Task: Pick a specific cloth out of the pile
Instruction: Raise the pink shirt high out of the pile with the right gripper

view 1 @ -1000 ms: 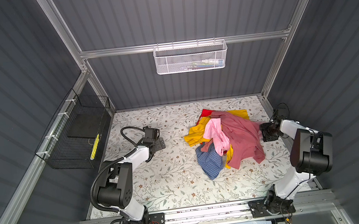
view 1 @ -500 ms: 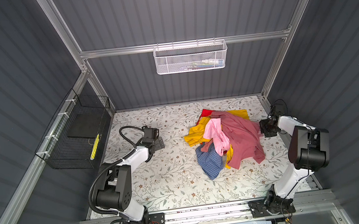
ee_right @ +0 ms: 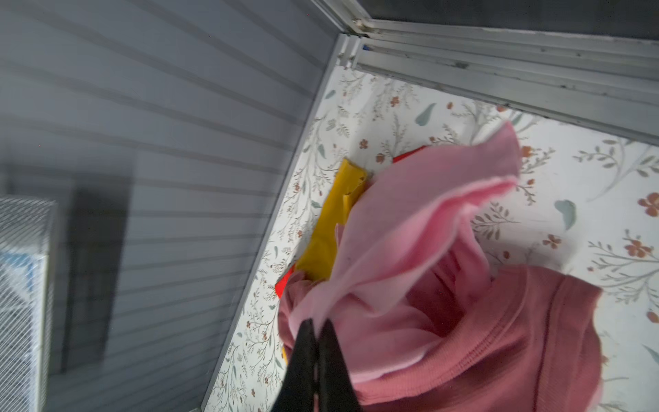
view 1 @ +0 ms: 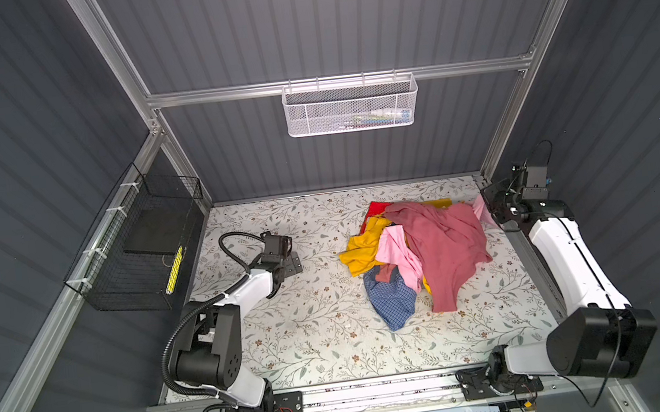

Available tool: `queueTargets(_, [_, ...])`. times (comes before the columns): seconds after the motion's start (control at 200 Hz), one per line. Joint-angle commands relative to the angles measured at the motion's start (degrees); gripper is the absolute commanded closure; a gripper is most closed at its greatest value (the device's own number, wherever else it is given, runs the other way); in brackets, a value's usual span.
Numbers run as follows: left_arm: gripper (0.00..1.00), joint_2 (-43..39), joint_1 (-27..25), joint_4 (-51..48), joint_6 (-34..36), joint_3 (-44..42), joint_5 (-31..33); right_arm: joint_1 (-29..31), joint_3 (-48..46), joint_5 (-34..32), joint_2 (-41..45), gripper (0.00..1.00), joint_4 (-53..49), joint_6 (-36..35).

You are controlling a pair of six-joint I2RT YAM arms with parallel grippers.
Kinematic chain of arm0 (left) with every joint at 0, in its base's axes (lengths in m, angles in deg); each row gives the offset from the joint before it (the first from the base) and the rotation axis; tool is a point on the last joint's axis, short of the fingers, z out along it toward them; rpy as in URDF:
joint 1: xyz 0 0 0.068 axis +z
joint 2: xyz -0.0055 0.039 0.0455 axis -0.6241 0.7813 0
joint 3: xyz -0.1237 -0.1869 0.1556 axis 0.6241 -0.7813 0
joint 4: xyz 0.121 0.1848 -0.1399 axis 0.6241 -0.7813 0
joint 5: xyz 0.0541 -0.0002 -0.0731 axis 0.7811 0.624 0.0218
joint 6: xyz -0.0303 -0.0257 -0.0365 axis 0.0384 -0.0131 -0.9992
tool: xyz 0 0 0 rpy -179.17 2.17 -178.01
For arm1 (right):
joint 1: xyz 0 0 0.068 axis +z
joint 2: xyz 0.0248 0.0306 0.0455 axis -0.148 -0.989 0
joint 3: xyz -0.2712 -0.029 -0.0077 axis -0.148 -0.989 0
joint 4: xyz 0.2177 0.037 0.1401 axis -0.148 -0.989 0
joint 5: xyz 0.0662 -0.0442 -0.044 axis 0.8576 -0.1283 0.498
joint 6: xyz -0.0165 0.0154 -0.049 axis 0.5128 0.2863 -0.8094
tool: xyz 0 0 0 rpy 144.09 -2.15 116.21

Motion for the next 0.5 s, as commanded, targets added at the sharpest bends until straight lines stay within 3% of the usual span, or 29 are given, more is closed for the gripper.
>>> queueTargets(0.0, [0.00,-1.7,-0.4,-1.3,0.6,1.1,-0.7,3.1,8.6,-0.6,1.8,1.00,1.5,-6.8])
queueTargets(0.16, [0.00,-1.8,-0.4,-1.4,0.3,1.8,-1.4,9.7,21.7,0.8,-1.0,1.00,-2.1,-13.7])
queueTargets(0.495, [0.00,-2.2,-0.6,-1.0,-0.1,2.1,-3.1,20.0,45.2,-3.8,-8.0,1.00,-8.5,-22.9])
